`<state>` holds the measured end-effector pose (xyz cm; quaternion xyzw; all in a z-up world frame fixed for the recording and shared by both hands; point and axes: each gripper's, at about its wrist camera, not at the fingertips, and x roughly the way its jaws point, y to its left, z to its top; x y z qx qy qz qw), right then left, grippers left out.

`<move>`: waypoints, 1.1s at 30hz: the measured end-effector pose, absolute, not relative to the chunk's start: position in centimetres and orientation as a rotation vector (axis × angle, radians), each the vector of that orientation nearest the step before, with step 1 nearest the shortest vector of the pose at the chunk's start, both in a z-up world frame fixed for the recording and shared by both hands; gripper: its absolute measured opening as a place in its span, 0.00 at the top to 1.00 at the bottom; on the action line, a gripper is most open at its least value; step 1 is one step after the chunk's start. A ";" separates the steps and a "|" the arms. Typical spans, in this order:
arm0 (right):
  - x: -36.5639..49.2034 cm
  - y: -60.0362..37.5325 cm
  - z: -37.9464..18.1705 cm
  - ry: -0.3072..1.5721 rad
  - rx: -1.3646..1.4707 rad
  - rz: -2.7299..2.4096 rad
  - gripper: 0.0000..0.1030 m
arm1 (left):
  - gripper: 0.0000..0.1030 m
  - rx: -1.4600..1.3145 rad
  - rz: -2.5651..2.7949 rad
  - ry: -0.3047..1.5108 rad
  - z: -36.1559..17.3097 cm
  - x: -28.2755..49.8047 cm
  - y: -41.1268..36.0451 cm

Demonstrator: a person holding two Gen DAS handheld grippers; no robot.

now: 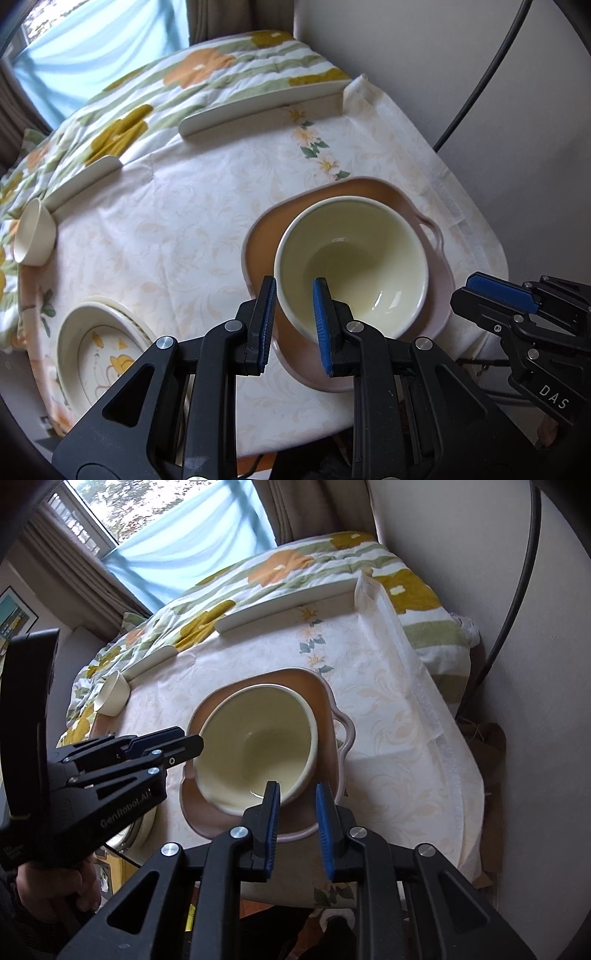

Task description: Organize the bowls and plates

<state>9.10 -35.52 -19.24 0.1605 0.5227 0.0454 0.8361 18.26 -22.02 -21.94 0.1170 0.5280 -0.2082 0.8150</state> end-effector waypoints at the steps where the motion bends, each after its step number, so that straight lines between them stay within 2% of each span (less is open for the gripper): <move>1: 8.9 -35.6 -18.9 1.094 0.328 0.103 0.82 | 0.81 0.233 -0.439 1.113 -21.4 17.9 -21.8; 3: 8.6 -35.4 -18.2 1.076 0.305 0.117 0.82 | 0.79 0.197 -0.424 1.076 -20.2 17.3 -21.0; 5: 8.6 -35.2 -17.3 1.050 0.280 0.137 0.82 | 0.61 0.170 -0.391 1.034 -18.9 16.8 -20.0; 6: 8.7 -35.1 -16.9 1.035 0.266 0.150 0.82 | 0.31 0.162 -0.364 1.012 -18.3 16.6 -19.4; 7: 8.7 -35.0 -16.5 1.025 0.253 0.160 0.82 | 0.07 0.155 -0.326 0.981 -17.6 16.4 -18.5; 8: 9.0 -34.4 -16.1 1.012 0.226 0.173 0.77 | 0.03 0.147 -0.296 0.948 -16.9 16.1 -17.7; 9: 9.2 -34.1 -15.8 1.004 0.206 0.187 0.71 | 0.02 0.136 -0.271 0.916 -16.2 15.8 -16.8; 11: 9.8 -33.2 -15.2 0.976 0.184 0.238 0.21 | 0.02 0.108 -0.231 0.900 -15.3 15.6 -14.9; 12: 10.1 -32.8 -15.0 0.964 0.182 0.262 0.14 | 0.02 0.088 -0.203 0.898 -15.0 15.7 -13.7; 13: 10.5 -32.4 -14.9 0.957 0.177 0.283 0.10 | 0.02 0.060 -0.173 0.895 -14.7 15.7 -12.3; 21: 16.1 -25.6 -12.2 0.891 0.114 0.489 0.09 | 0.02 -0.182 0.038 0.843 -12.4 15.8 -0.1; 25: 20.4 -20.9 -10.8 0.890 0.097 0.579 0.03 | 0.02 -0.275 0.115 0.816 -11.7 17.4 6.0; 33: 29.6 -12.0 -9.9 0.926 0.114 0.672 0.02 | 0.02 -0.484 0.150 0.849 -14.0 24.0 15.8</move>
